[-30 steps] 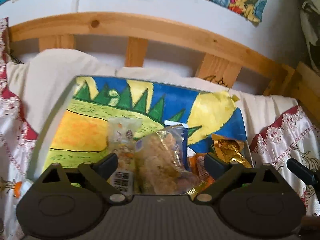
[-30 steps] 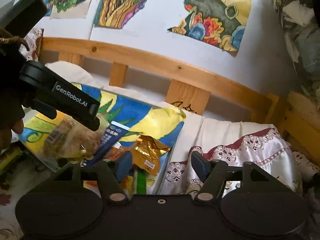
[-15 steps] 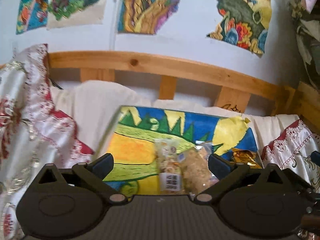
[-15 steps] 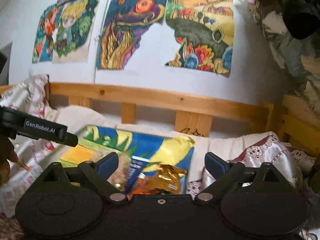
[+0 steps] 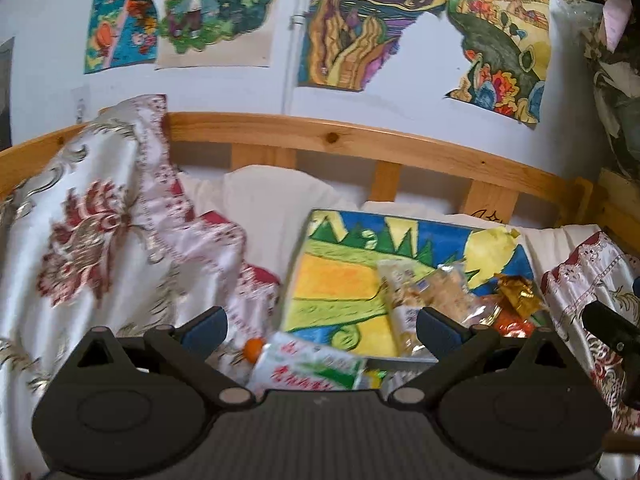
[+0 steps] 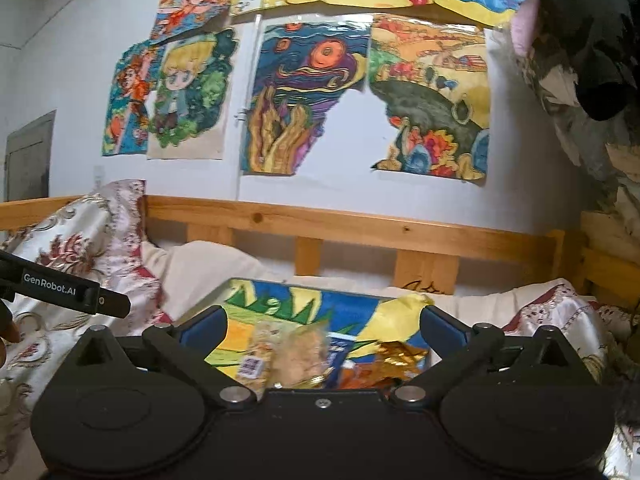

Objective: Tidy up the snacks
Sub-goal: 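Withdraw both tools from the tray back toward the remaining snacks, then move the left tool to the white-green seaweed pack while the right tool approaches the yellow bar, then close the left tool on the seaweed pack while the right tool grasps the yellow bar, then lift the seaweed pack with the left tool while the right tool lifts the yellow bar, then carry the seaweed pack over the tray with the left tool while the right tool carries the yellow bar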

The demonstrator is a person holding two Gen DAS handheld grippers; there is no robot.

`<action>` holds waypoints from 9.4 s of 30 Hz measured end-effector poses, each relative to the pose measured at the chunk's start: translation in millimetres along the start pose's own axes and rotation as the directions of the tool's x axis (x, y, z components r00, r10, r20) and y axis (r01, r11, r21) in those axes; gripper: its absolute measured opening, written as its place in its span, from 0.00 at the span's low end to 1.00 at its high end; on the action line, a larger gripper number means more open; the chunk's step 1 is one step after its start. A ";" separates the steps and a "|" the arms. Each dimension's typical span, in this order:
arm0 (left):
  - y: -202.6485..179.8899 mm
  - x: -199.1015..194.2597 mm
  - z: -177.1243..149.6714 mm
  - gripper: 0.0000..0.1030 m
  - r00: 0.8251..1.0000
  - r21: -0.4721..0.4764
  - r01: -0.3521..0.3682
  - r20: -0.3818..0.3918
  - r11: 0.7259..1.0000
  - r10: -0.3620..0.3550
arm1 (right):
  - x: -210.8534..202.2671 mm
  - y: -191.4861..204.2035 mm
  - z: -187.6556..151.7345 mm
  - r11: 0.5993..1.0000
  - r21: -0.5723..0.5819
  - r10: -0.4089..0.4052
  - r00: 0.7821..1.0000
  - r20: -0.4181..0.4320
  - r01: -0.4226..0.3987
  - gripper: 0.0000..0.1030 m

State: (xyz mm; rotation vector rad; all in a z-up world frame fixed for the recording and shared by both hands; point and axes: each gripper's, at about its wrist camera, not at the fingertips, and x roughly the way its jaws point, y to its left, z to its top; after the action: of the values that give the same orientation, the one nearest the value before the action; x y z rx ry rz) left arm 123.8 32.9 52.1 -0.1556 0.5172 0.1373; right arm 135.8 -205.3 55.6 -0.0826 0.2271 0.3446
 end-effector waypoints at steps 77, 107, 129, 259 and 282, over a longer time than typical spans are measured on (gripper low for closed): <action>55.0 4.4 -36.4 1.00 0.976 0.142 -0.031 -0.210 0.989 0.061 | 24.8 105.9 -37.8 0.991 0.030 0.136 0.929 -0.345 -0.134 0.99; 35.2 75.7 -40.4 0.99 0.938 0.163 0.139 -0.339 0.977 -0.076 | 103.8 123.9 -102.7 0.947 -0.063 0.255 0.859 -0.444 -0.314 0.99; 35.1 117.9 -54.8 1.00 0.909 0.142 0.168 -0.405 0.975 -0.097 | 89.2 100.8 -101.2 0.973 -0.123 0.127 0.894 -0.430 -0.198 0.99; -41.0 119.1 48.6 0.95 0.976 0.090 0.048 -0.215 0.995 -0.028 | 108.7 11.3 -28.0 1.000 -0.019 0.007 0.980 -0.201 -0.011 0.51; -65.5 213.7 30.5 0.95 0.952 0.076 -0.010 -0.303 0.997 0.032 | 178.9 -31.9 -48.8 0.991 -0.119 -0.086 0.965 -0.249 0.058 0.49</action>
State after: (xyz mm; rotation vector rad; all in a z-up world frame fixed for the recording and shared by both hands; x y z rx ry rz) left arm 333.4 -6.2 -21.4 -0.0994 0.8308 0.1152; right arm 300.6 -182.8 -32.4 -0.2448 0.4577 0.2735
